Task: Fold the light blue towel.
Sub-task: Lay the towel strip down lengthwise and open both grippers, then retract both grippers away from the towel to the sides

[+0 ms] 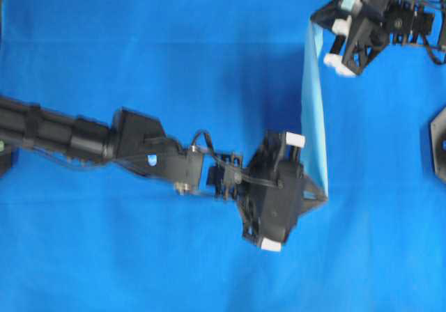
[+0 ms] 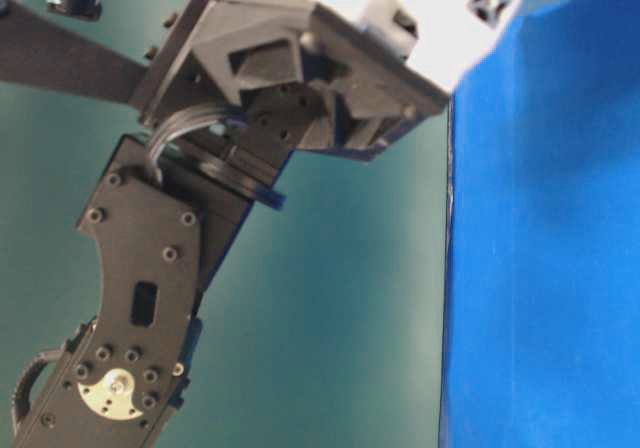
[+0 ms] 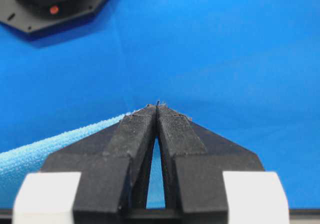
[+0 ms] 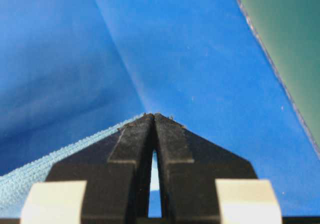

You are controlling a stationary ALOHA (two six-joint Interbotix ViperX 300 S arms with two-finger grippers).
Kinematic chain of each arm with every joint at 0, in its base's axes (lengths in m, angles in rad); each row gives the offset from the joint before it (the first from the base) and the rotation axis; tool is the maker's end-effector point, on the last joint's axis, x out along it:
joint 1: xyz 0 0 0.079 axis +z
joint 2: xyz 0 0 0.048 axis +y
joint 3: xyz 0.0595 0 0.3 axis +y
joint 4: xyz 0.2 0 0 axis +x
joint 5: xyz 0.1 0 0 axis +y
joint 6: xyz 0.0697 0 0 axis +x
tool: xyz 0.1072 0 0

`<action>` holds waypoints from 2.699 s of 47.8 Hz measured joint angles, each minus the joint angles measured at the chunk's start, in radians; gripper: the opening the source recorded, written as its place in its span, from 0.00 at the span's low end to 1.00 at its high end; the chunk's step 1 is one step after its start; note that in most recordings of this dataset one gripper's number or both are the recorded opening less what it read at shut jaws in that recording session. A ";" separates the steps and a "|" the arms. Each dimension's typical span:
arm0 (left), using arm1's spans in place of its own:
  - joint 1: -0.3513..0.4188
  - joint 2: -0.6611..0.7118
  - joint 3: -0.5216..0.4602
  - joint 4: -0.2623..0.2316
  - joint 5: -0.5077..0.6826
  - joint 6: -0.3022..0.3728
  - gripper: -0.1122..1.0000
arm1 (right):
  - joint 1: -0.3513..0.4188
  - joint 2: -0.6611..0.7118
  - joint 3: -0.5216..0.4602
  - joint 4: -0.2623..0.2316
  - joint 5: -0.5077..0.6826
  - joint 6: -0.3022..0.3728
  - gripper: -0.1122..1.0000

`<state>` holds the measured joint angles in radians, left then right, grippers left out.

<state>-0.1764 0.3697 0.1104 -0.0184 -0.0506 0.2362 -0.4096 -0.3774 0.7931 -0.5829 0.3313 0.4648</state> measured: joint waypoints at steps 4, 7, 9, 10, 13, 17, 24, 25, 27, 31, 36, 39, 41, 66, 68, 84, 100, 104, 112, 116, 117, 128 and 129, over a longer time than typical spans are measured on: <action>0.000 -0.008 0.032 0.000 0.006 -0.012 0.13 | -0.002 0.035 -0.002 0.000 -0.038 0.000 0.11; 0.002 -0.017 0.069 0.000 0.006 -0.029 0.13 | -0.005 0.077 -0.014 0.000 -0.081 0.000 0.11; 0.000 -0.026 0.100 0.000 0.006 -0.051 0.13 | -0.005 0.110 -0.026 0.000 -0.114 0.000 0.11; 0.000 -0.032 0.117 0.000 0.006 -0.063 0.13 | -0.006 0.126 -0.034 0.000 -0.127 0.000 0.11; 0.000 -0.054 0.164 0.000 0.006 -0.081 0.13 | -0.006 0.186 -0.061 -0.002 -0.175 0.000 0.11; 0.000 -0.091 0.239 -0.002 0.005 -0.091 0.13 | -0.008 0.268 -0.109 -0.002 -0.224 0.000 0.11; -0.008 -0.152 0.364 -0.003 -0.023 -0.124 0.13 | -0.008 0.391 -0.189 -0.002 -0.270 0.000 0.11; -0.008 -0.156 0.376 -0.002 -0.028 -0.129 0.13 | -0.008 0.405 -0.198 -0.002 -0.273 0.002 0.11; -0.009 -0.167 0.399 -0.003 -0.035 -0.141 0.13 | -0.008 0.428 -0.213 -0.002 -0.276 0.002 0.11; -0.011 -0.189 0.446 -0.003 -0.061 -0.170 0.13 | -0.005 0.446 -0.232 -0.003 -0.279 0.002 0.11; -0.012 -0.209 0.485 -0.003 -0.072 -0.178 0.13 | -0.005 0.449 -0.238 -0.003 -0.281 0.002 0.11; -0.012 -0.213 0.492 -0.003 -0.075 -0.178 0.13 | -0.005 0.449 -0.238 -0.003 -0.284 0.002 0.11; -0.014 -0.213 0.492 -0.003 -0.075 -0.178 0.13 | -0.005 0.449 -0.238 -0.002 -0.284 0.002 0.11; -0.003 -0.216 0.480 -0.003 -0.077 -0.155 0.81 | -0.009 0.449 -0.238 -0.008 -0.311 -0.023 0.71; 0.000 -0.221 0.479 -0.003 -0.074 -0.147 0.80 | -0.009 0.449 -0.238 -0.008 -0.311 -0.029 0.69; 0.028 -0.379 0.494 -0.003 0.002 -0.074 0.77 | 0.028 0.351 -0.196 -0.009 -0.310 -0.032 0.64; 0.158 -0.577 0.663 -0.003 -0.086 -0.104 0.77 | 0.107 0.063 0.017 0.021 -0.324 0.008 0.63; 0.195 -0.632 0.723 -0.003 -0.130 -0.115 0.77 | 0.133 -0.014 0.075 0.029 -0.331 0.031 0.63; 0.264 -0.738 0.827 -0.003 -0.210 -0.146 0.77 | 0.155 -0.204 0.190 0.034 -0.331 0.095 0.63; 0.290 -0.792 0.873 -0.003 -0.242 -0.166 0.77 | 0.155 -0.281 0.241 0.034 -0.331 0.117 0.63; 0.295 -0.804 0.884 -0.005 -0.247 -0.170 0.77 | 0.155 -0.305 0.256 0.034 -0.331 0.121 0.63; 0.328 -0.861 0.945 -0.005 -0.272 -0.199 0.77 | 0.156 -0.379 0.333 0.034 -0.334 0.160 0.63; 0.328 -0.861 0.946 -0.005 -0.272 -0.202 0.77 | 0.156 -0.379 0.333 0.034 -0.334 0.160 0.63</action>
<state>0.1519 -0.4909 1.0569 -0.0230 -0.3221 0.0337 -0.2531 -0.7563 1.1259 -0.5492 -0.0031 0.6243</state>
